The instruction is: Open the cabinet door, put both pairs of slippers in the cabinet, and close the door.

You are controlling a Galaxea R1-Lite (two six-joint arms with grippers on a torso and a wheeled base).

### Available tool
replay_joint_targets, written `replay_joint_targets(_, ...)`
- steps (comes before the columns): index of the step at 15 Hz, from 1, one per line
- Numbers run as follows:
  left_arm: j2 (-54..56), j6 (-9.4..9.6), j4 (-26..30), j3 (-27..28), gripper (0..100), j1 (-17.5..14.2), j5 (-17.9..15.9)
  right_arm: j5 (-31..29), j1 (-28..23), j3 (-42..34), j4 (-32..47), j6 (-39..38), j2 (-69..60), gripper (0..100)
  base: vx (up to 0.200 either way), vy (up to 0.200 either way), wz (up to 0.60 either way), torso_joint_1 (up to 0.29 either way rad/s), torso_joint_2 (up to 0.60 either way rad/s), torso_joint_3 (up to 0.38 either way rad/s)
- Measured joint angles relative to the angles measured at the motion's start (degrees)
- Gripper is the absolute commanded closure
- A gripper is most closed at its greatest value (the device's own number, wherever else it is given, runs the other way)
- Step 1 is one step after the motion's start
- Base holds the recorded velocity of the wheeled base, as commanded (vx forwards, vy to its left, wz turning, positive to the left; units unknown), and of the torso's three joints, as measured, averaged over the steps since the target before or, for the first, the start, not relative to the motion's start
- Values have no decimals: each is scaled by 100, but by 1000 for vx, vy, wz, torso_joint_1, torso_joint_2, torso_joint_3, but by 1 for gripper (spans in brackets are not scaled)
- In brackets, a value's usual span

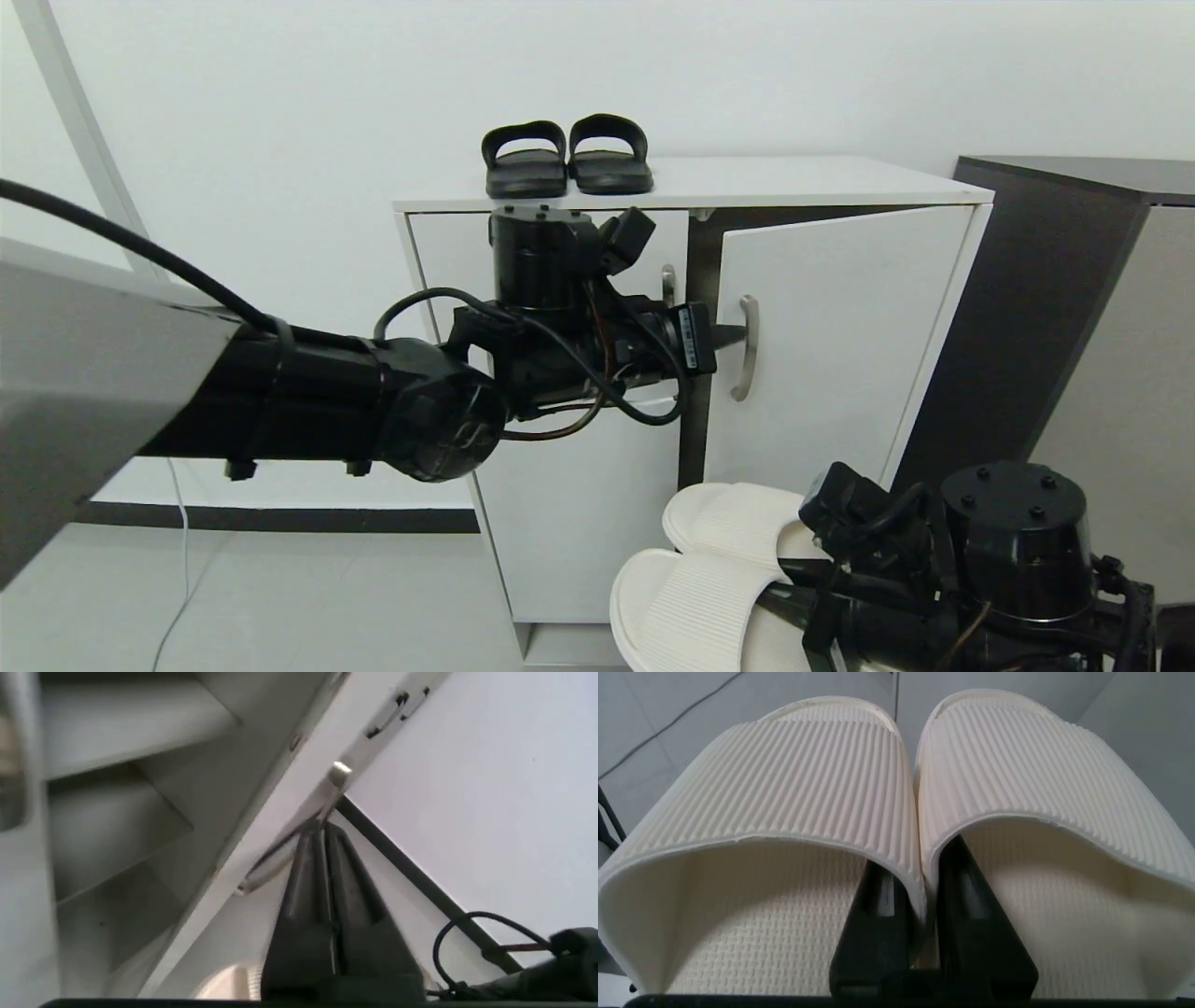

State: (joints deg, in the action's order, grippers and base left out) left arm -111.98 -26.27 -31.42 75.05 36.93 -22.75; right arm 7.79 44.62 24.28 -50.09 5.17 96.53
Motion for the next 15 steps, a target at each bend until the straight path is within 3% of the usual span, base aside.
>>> replay_joint_targets(3,357,9,5,-379,100,-110,100,0,11,-4,-5,0,13,100,0,0,0,0,0,0)
replay_joint_targets(6,484,-9,0,-427,100,-361,48,-2,52,-4,0,0,22,100,0,0,0,0,0,0)
replay_joint_targets(9,278,-50,-26,-82,100,-496,17,-10,66,-4,1,0,41,100,0,0,0,0,0,0)
replay_joint_targets(12,-95,-279,-33,458,100,-523,44,-10,74,-4,0,0,46,100,0,0,0,0,0,0)
replay_joint_targets(15,-436,-356,-38,935,100,-516,50,-16,78,-4,1,13,72,100,0,0,0,0,0,0)
